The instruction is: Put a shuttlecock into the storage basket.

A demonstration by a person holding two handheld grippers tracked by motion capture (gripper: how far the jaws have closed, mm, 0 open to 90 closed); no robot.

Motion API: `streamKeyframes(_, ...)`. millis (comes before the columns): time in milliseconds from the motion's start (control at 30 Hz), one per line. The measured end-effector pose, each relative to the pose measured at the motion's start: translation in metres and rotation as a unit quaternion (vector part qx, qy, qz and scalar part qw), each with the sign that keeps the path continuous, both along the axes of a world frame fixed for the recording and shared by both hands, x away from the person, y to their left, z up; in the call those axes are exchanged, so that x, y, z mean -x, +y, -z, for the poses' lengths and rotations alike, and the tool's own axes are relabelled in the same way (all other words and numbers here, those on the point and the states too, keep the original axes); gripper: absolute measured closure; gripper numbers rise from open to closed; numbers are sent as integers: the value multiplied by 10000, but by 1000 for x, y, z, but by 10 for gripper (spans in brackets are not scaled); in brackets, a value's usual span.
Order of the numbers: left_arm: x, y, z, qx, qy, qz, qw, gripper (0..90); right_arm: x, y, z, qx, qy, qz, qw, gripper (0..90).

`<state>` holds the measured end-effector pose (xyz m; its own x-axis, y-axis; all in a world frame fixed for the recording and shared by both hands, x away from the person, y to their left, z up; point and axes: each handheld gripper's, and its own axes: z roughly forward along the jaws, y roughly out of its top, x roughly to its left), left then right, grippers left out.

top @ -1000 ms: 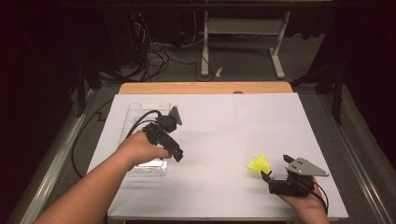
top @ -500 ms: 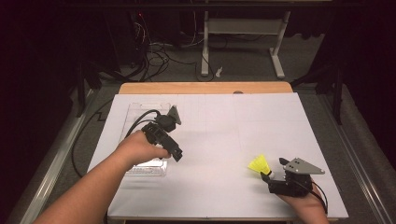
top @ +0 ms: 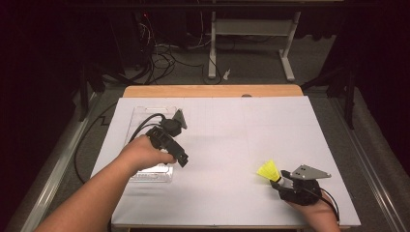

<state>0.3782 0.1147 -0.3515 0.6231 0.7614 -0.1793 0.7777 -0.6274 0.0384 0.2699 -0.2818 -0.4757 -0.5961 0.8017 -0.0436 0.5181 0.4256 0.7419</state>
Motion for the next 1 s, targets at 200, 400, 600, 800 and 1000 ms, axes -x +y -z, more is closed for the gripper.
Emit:
streamKeyframes(200, 0, 0, 1, -25, -5, 27, 10000, 7, -1, 1, 3, 101, 85, -89, 9999, 550)
streamKeyframes(400, -1, 2, 0, -23, -7, 12, 10000, 7, 1, 3, 2, 144, 67, -233, 9996, 646)
streamKeyframes(600, -1, 2, 0, -35, -1, 14, 10000, 7, 1, 5, 1, 253, 69, -276, 9993, 656)
streamKeyframes(800, -1, 1, 1, -32, -7, 31, 10000, 7, 1, 7, 0, 292, 69, -296, 9991, 658)
streamKeyframes(1000, 0, 1, 1, -24, -14, 37, 10000, 7, 2, 9, -6, 197, -62, -323, 9993, 659)
